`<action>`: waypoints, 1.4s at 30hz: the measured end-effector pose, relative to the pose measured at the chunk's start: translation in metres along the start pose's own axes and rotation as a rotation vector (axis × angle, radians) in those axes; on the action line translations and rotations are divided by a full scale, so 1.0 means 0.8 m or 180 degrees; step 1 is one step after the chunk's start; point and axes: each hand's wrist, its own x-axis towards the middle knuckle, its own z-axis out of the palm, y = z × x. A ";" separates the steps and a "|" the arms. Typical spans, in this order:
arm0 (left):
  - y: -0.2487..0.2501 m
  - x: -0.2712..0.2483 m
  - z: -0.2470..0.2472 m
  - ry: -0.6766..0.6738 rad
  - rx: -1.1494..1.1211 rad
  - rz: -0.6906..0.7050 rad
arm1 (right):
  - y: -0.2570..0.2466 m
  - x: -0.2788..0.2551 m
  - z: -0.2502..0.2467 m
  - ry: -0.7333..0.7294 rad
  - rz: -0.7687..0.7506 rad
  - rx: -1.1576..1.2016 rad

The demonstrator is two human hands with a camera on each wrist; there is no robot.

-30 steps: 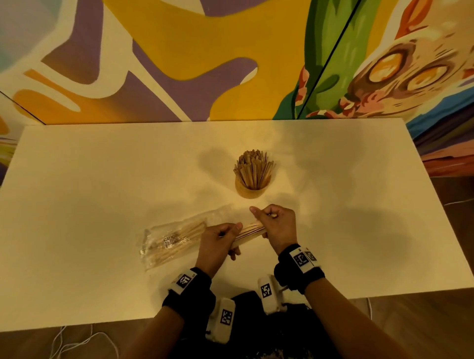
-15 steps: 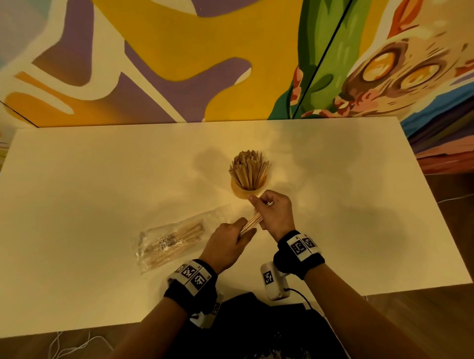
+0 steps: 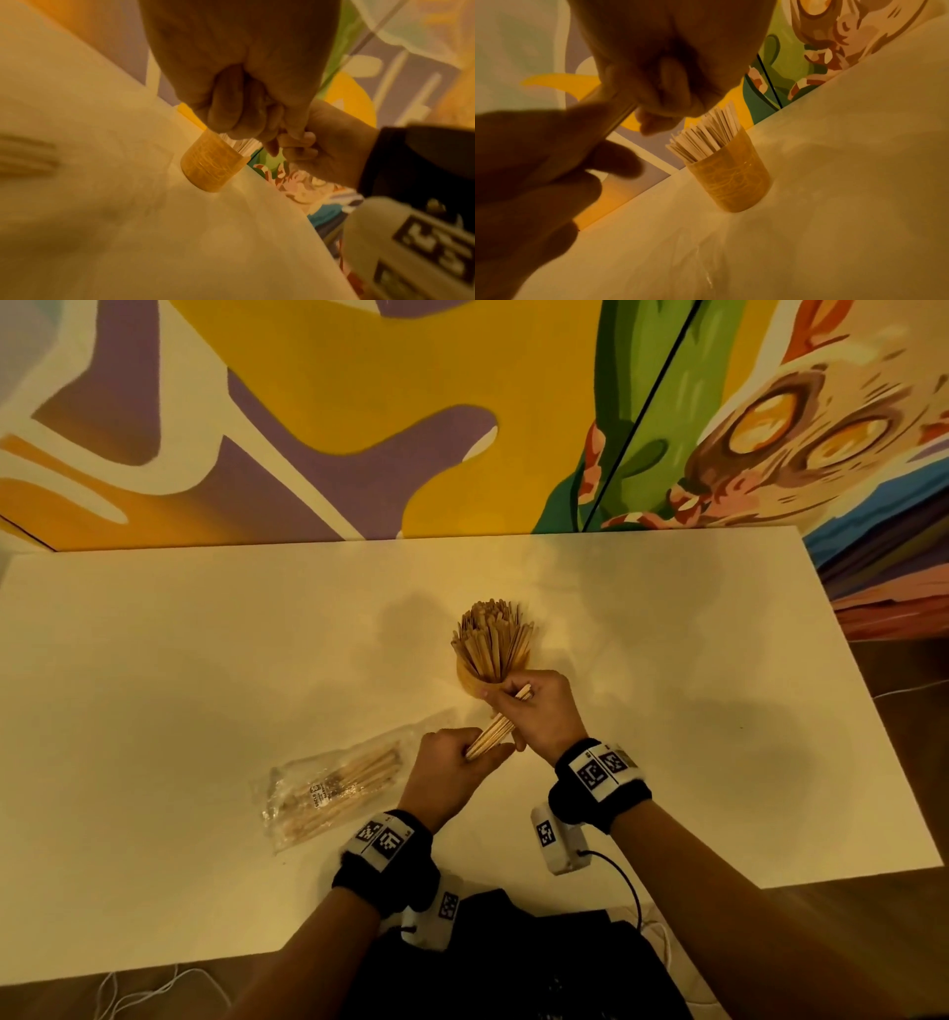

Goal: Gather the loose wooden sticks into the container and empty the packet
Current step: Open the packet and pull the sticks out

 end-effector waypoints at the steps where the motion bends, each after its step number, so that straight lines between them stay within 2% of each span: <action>1: 0.004 0.002 -0.001 0.0060 -0.0309 -0.0071 | -0.002 0.002 -0.001 0.0018 0.0020 0.0083; 4: 0.018 0.009 -0.001 0.0352 -0.1418 -0.0337 | -0.006 0.013 -0.005 0.0195 0.0097 0.0237; 8: 0.018 0.037 0.010 0.1161 -0.2875 -0.1526 | -0.009 0.021 -0.006 0.0312 0.0038 0.0360; 11: 0.017 0.057 0.021 0.1462 -0.3096 -0.1835 | -0.015 0.025 -0.011 -0.0074 -0.0082 0.0163; 14: 0.014 0.071 0.029 0.1389 -0.3129 -0.1762 | -0.019 0.042 -0.025 -0.0328 -0.0206 -0.0117; 17: 0.009 0.086 0.035 0.1152 -0.2561 -0.1341 | -0.027 0.067 -0.045 -0.0225 -0.0282 -0.0405; 21: -0.023 0.100 0.037 0.1173 -0.1053 -0.0505 | -0.038 0.111 -0.078 0.0044 -0.0465 -0.0883; 23: -0.035 0.102 0.035 0.0986 -0.0252 -0.0211 | -0.037 0.132 -0.083 -0.0053 -0.0656 -0.1184; 25: -0.040 0.103 0.032 0.0875 0.0234 -0.0078 | -0.031 0.144 -0.077 -0.0363 -0.1046 -0.1665; 28: -0.047 0.107 0.029 0.0798 0.0380 0.0012 | -0.018 0.144 -0.058 -0.1021 -0.1683 -0.2353; 31: -0.052 0.111 0.027 0.0694 0.0475 0.0014 | -0.005 0.132 -0.040 -0.1511 -0.1988 -0.2893; 34: -0.052 0.112 0.026 0.0724 0.0547 0.0032 | 0.016 0.119 -0.032 -0.1328 -0.2633 -0.3618; 35: -0.051 0.111 0.026 0.0740 0.0562 0.0041 | 0.022 0.117 -0.032 -0.1245 -0.2708 -0.3847; 38: -0.049 0.109 0.026 0.0769 0.0639 0.0060 | 0.027 0.117 -0.032 -0.1012 -0.2622 -0.4152; 42: -0.042 0.106 0.021 0.0720 0.0703 0.0030 | 0.018 0.119 -0.027 -0.1086 -0.2464 -0.4170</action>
